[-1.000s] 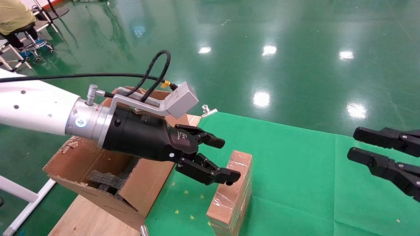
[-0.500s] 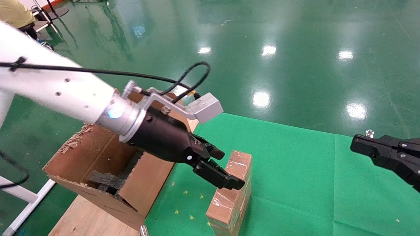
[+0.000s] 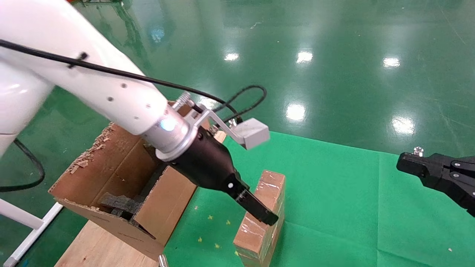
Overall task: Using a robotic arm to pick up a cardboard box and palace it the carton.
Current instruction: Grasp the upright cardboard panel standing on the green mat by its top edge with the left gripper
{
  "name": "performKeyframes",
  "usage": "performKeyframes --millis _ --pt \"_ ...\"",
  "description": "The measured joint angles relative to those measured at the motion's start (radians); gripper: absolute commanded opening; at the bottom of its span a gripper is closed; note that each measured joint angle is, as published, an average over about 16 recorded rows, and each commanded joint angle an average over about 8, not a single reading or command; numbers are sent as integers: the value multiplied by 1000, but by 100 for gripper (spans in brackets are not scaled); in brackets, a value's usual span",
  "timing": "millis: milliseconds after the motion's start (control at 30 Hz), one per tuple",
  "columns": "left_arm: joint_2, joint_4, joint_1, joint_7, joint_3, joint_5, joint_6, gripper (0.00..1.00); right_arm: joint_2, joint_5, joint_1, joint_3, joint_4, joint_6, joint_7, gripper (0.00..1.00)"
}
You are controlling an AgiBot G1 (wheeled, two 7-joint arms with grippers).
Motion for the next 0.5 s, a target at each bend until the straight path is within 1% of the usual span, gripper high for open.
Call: performKeyframes --millis 233,267,500 --pt "53 16 -22 -64 70 12 -12 100 0 0 0 0 0 0 0 0" --pt "60 18 -24 -71 76 14 -13 100 0 0 0 0 0 0 0 6" --pt "101 31 -37 -116 118 35 -15 100 0 0 0 0 0 0 0 93"
